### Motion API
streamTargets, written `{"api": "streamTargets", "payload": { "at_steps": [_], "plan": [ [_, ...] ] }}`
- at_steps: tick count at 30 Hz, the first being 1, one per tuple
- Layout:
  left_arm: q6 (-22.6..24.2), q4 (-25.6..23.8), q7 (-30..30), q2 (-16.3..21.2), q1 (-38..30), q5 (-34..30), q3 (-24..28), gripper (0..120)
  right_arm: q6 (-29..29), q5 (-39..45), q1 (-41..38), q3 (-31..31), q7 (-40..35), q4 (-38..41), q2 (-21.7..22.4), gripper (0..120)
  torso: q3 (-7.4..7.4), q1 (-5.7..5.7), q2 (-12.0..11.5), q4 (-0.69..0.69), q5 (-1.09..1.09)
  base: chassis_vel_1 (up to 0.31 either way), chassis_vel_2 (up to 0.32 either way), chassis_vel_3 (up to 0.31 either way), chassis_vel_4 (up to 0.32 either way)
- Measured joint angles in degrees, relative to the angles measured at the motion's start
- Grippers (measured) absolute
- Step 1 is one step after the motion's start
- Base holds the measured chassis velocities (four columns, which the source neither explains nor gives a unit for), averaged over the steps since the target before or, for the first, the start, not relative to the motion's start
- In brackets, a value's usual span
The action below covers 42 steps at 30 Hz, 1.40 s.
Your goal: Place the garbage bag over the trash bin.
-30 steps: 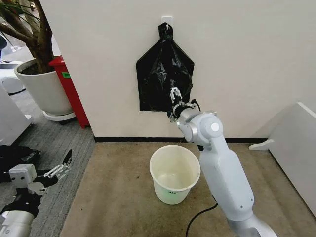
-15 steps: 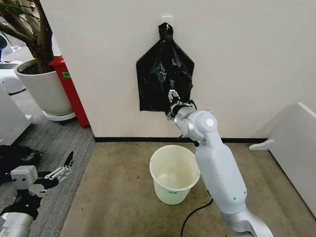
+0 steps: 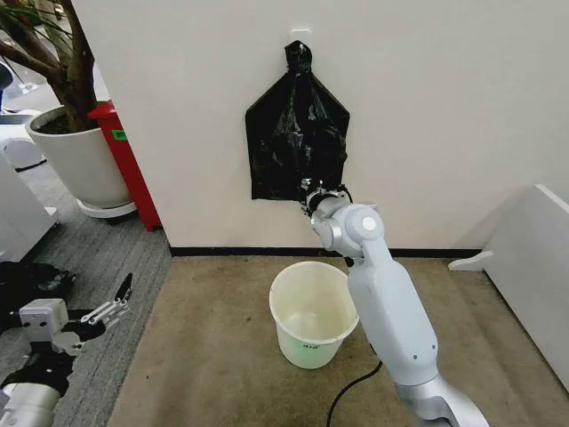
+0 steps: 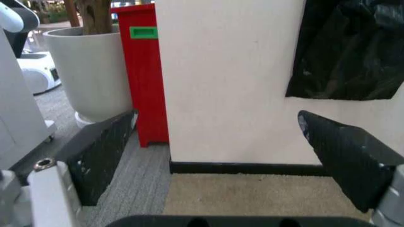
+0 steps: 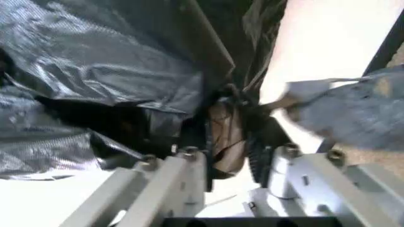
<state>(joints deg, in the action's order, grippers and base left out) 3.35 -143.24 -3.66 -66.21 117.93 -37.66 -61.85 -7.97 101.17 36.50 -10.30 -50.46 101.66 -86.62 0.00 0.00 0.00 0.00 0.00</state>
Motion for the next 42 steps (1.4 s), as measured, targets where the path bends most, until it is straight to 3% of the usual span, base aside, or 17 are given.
{"api": "streamTargets", "payload": {
  "at_steps": [3,18,35,42],
  "plan": [
    [0.0,0.0,0.0,0.0,0.0,0.0,0.0,100,0.2,-0.4,0.4,0.2,0.1,0.2,0.2,0,0.00,0.00,0.0,0.00,0.00,0.000,0.000,0.000,0.000],
    [-0.1,0.0,0.2,0.0,-0.2,0.1,0.0,100,0.3,-3.2,5.1,2.8,0.3,3.5,0.5,0,0.00,0.00,0.0,0.00,0.00,0.000,0.000,0.000,0.000],
    [-0.8,0.0,1.1,-0.5,-1.5,0.9,0.8,100,1.1,-3.1,3.0,3.0,1.6,4.6,1.7,0,0.00,0.00,0.0,0.00,0.00,0.000,0.000,0.000,0.000],
    [-0.8,0.0,1.1,-0.5,-1.6,0.9,0.8,100,3.7,-8.4,2.9,5.6,4.3,5.0,2.9,0,0.00,0.00,0.0,0.00,-0.01,0.000,0.000,0.000,0.000]
  ]
}}
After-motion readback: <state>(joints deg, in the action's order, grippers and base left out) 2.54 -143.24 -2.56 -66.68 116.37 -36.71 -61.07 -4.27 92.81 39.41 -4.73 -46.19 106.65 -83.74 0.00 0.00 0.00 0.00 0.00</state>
